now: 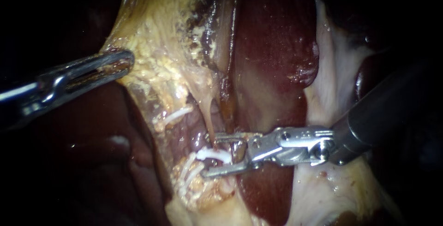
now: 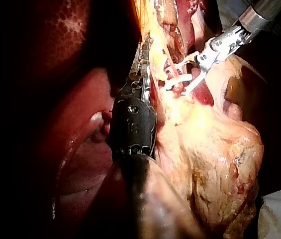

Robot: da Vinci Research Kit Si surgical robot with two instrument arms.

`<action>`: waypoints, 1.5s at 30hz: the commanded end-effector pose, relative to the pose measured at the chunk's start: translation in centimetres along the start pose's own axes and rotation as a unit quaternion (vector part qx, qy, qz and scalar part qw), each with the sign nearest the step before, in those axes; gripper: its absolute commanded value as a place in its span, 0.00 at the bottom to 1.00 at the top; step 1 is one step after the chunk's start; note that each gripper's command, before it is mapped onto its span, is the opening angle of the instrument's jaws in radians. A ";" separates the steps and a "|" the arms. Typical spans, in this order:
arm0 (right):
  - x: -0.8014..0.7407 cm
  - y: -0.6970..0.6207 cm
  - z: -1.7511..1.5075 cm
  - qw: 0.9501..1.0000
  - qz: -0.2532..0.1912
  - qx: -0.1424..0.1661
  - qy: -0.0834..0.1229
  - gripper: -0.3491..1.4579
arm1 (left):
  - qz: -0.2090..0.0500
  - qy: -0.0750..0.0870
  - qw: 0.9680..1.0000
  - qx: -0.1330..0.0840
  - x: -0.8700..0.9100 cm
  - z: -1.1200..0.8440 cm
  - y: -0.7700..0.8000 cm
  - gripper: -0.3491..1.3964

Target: Going back first clip right tube

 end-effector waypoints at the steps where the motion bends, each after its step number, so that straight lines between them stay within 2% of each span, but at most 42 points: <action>1: 0.00 -0.01 -0.06 1.000 -0.009 0.000 0.000 0.52 | 0.000 0.000 1.000 0.000 0.00 0.00 0.00 0.00; 4: 0.04 -0.03 -0.32 1.000 -0.022 -0.006 0.001 0.52 | 0.000 0.000 1.000 -0.001 0.00 0.00 0.00 0.00; 7: 0.16 -0.01 -0.60 0.999 -0.038 -0.009 0.004 0.52 | 0.000 0.000 1.000 -0.001 0.00 0.00 0.00 0.00; 11: 0.42 0.06 -0.99 0.997 -0.069 -0.021 0.019 0.52 | 0.000 -0.001 1.000 -0.001 0.01 0.01 0.00 0.00; 15: 0.66 0.09 -1.30 0.995 -0.096 -0.032 0.023 0.52 | 0.000 -0.001 1.000 -0.002 0.02 0.05 -0.01 0.00; 19: 0.81 0.10 -1.46 0.993 -0.105 -0.044 0.027 0.52 | 0.001 -0.002 1.000 -0.003 0.06 0.07 -0.02 0.00; 23: 0.84 0.06 -1.46 0.993 -0.110 -0.043 0.029 0.52 | 0.001 -0.003 1.000 -0.003 0.08 0.11 -0.02 0.00; 26: 0.83 0.05 -1.42 0.993 -0.111 -0.040 0.029 0.52 | 0.003 -0.006 1.000 -0.006 0.18 0.20 0.02 0.00; 28: 0.80 0.05 -1.40 0.993 -0.112 -0.037 0.030 0.52 | 0.006 0.000 1.000 -0.004 0.29 0.28 0.04 0.00; 32: 0.78 0.05 -1.39 0.993 -0.113 -0.036 0.030 0.52 | 0.015 0.013 1.000 0.008 0.53 0.54 0.03 0.00; 35: 0.78 0.05 -1.41 0.993 -0.112 -0.036 0.030 0.52 | 0.021 0.024 0.999 0.020 0.78 0.82 -0.05 0.00; 37: 0.78 0.05 -1.41 0.993 -0.112 -0.036 0.030 0.52 | 0.023 0.028 0.999 0.022 0.85 0.93 -0.09 0.00; 40: 0.78 0.05 -1.41 0.993 -0.112 -0.036 0.030 0.52 | 0.025 0.035 0.999 0.024 0.90 1.12 -0.16 0.00; 45: 0.77 0.06 -1.41 0.993 -0.112 -0.035 0.030 0.52 | 0.026 0.035 0.999 0.026 0.91 1.20 -0.18 0.00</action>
